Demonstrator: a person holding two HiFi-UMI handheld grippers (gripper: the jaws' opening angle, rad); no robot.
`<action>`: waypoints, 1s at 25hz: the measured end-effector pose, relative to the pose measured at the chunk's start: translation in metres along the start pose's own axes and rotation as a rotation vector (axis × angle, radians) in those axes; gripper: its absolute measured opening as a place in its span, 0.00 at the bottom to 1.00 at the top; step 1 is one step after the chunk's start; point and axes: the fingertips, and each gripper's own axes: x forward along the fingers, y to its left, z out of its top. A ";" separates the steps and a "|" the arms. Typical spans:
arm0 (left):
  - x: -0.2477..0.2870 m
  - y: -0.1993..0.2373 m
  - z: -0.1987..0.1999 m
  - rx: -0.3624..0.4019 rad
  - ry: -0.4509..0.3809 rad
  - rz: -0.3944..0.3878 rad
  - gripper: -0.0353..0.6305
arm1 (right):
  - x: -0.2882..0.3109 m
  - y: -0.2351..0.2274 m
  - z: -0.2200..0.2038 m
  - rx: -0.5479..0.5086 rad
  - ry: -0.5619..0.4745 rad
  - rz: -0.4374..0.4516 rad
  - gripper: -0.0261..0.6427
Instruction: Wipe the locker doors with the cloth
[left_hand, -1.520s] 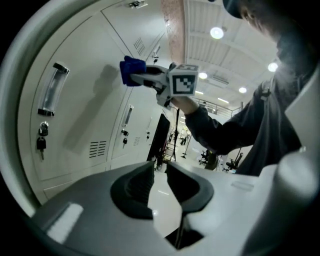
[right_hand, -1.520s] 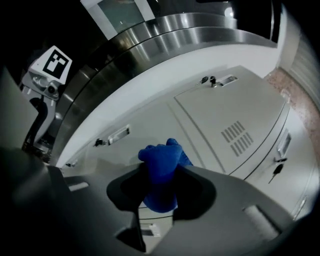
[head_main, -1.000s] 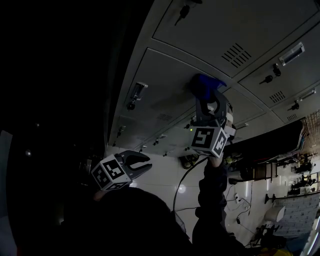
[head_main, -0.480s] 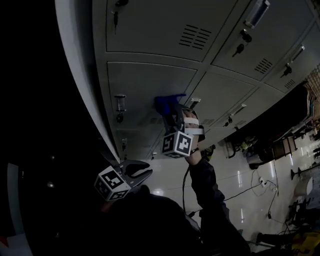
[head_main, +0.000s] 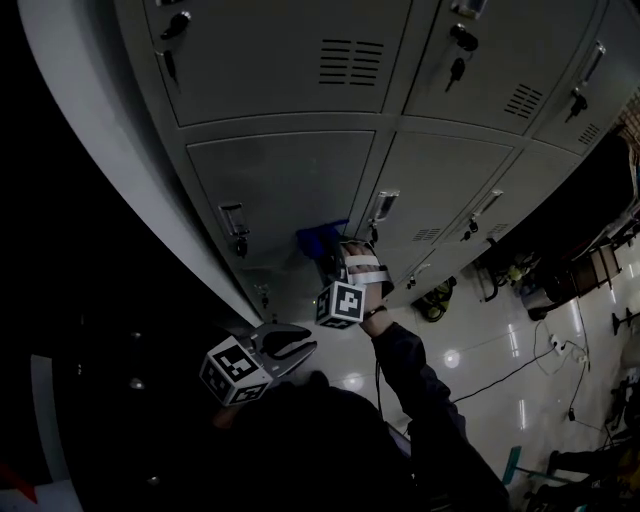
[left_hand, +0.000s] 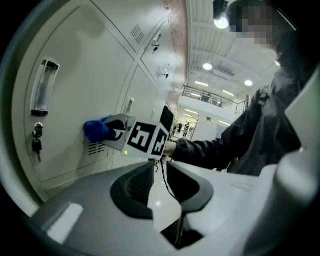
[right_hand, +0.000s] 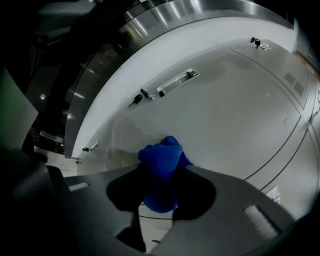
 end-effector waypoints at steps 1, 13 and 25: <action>0.001 0.001 -0.001 0.000 0.003 0.000 0.14 | 0.003 0.010 -0.002 0.003 0.004 0.020 0.22; 0.004 0.012 -0.004 -0.013 0.070 -0.007 0.14 | 0.036 0.080 -0.022 -0.004 0.045 0.135 0.22; -0.001 0.024 -0.002 -0.017 0.074 0.006 0.14 | -0.001 0.057 -0.006 0.111 -0.051 0.155 0.22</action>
